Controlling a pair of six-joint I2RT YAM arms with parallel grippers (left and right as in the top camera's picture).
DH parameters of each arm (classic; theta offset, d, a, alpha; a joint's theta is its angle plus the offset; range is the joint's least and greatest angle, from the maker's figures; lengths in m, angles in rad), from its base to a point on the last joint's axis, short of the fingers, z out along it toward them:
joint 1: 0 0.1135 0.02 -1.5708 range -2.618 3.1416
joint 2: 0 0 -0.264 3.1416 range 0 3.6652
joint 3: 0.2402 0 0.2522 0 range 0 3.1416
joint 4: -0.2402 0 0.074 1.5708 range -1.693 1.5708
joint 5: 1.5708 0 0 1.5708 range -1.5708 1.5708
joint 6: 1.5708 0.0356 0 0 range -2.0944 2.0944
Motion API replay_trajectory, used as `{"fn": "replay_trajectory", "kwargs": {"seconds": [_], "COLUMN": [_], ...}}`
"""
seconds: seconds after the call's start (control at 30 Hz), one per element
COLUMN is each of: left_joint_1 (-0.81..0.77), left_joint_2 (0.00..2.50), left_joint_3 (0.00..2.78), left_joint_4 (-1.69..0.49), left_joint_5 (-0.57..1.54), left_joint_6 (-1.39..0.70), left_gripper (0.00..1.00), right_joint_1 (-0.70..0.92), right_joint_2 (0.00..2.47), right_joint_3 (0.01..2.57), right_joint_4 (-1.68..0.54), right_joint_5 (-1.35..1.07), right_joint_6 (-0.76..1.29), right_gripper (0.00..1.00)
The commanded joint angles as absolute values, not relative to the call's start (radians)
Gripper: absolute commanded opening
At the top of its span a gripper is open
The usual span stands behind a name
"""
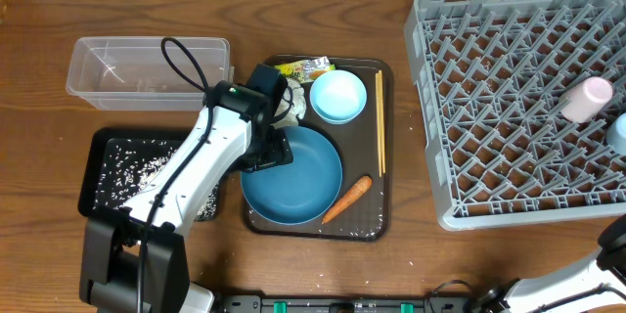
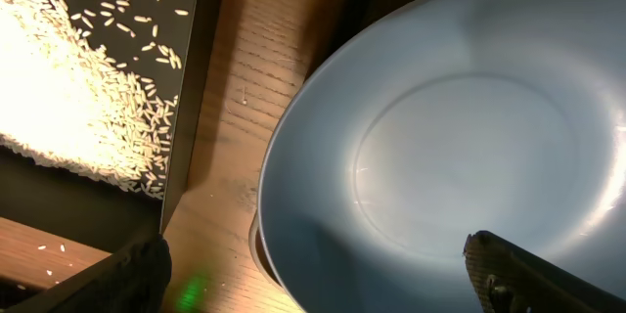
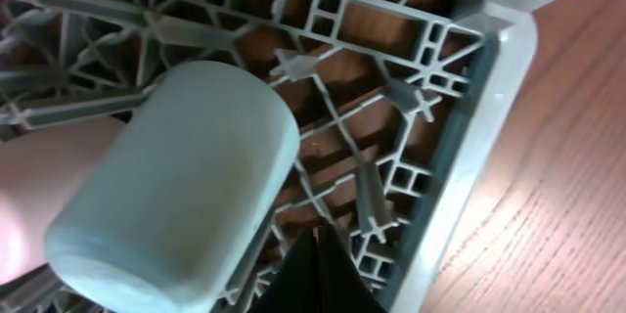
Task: Sort waste into correct bins and load items into the dishwasher rack
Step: 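Open the right gripper to release the light-blue cup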
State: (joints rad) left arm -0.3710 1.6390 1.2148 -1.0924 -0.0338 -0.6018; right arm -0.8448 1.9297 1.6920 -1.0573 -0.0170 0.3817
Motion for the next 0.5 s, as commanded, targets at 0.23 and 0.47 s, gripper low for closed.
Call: {"fn": "replay_trajectory", "kwargs": {"seconds": [0.23,0.47], "left_joint_1": [-0.371,-0.371], "left_joint_2": [1.63,1.63], "left_joint_3": [1.212,1.212], "left_joint_4": [-1.095,-1.095], "left_joint_5": [-0.053,-0.053], "left_joint_6": [-0.592,-0.592], "left_gripper": [0.98,0.98], "right_joint_1": [-0.838,-0.838], "right_joint_2": [1.903,1.903], "right_joint_3": [1.591,1.532], "right_joint_4": [-1.001,-0.941], "right_joint_5": [-0.035,-0.027], "right_joint_6": [0.369,0.36], "right_gripper": [0.01,0.01]}}
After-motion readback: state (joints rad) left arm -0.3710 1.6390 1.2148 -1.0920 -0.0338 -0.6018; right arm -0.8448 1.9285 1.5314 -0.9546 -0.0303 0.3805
